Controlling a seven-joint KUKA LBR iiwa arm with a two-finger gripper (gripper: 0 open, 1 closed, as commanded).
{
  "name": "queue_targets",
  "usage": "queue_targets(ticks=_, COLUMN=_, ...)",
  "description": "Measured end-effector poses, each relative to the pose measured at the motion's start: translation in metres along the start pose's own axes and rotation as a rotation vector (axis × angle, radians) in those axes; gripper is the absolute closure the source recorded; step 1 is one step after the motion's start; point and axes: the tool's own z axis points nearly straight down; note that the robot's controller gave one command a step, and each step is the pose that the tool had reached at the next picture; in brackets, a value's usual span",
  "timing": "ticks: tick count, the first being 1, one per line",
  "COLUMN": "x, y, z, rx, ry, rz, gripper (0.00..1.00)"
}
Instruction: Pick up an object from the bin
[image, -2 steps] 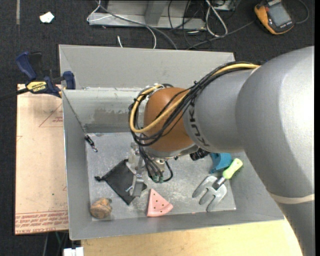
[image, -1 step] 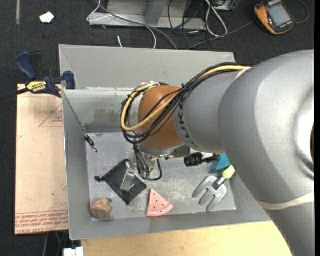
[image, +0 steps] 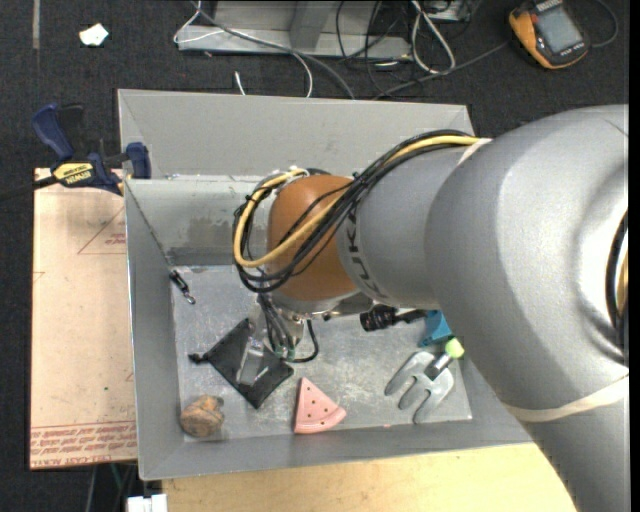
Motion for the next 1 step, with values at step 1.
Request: queue_targets(ticks=1, x=-0.0011, y=-0.0036, z=0.0028, rx=-0.001, ry=0.001, rz=0.230, gripper=1.00)
